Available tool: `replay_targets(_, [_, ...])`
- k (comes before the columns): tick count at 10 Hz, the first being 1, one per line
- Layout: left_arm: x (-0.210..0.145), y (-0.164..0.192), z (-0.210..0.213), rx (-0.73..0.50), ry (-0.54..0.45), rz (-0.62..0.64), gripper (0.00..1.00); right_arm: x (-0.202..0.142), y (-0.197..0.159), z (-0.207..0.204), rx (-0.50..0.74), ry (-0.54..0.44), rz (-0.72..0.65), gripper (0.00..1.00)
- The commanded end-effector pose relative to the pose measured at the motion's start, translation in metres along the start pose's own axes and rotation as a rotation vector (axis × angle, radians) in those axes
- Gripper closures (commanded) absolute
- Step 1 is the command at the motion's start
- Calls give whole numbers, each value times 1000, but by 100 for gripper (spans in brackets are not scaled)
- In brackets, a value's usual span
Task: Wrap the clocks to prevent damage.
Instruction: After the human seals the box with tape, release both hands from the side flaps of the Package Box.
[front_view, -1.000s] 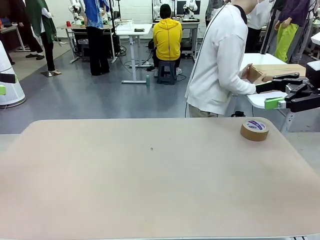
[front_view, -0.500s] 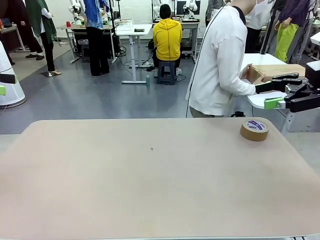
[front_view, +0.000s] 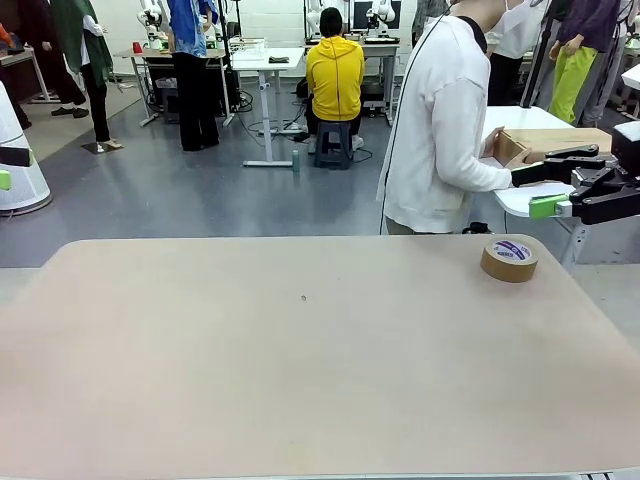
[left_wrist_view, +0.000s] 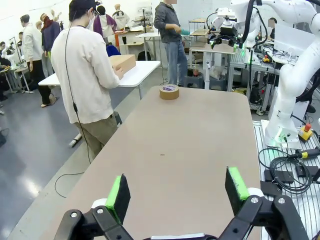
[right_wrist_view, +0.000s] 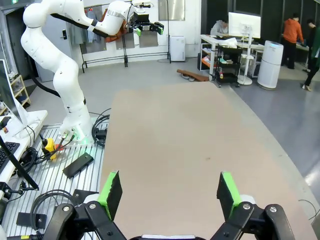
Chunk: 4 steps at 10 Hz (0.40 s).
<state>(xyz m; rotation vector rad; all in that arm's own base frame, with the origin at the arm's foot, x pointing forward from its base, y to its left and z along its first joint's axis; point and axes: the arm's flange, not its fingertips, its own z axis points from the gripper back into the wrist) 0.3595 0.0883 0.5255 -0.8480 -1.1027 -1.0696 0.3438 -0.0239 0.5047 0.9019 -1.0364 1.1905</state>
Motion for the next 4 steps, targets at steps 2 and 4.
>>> replay_targets(2, [1, 1, 1, 1, -10, 5, 0, -1, -1, 0, 0, -16, -3, 0])
replay_targets(4, [1, 1, 1, 1, -10, 5, 0, -1, -1, 0, 0, -16, -3, 0])
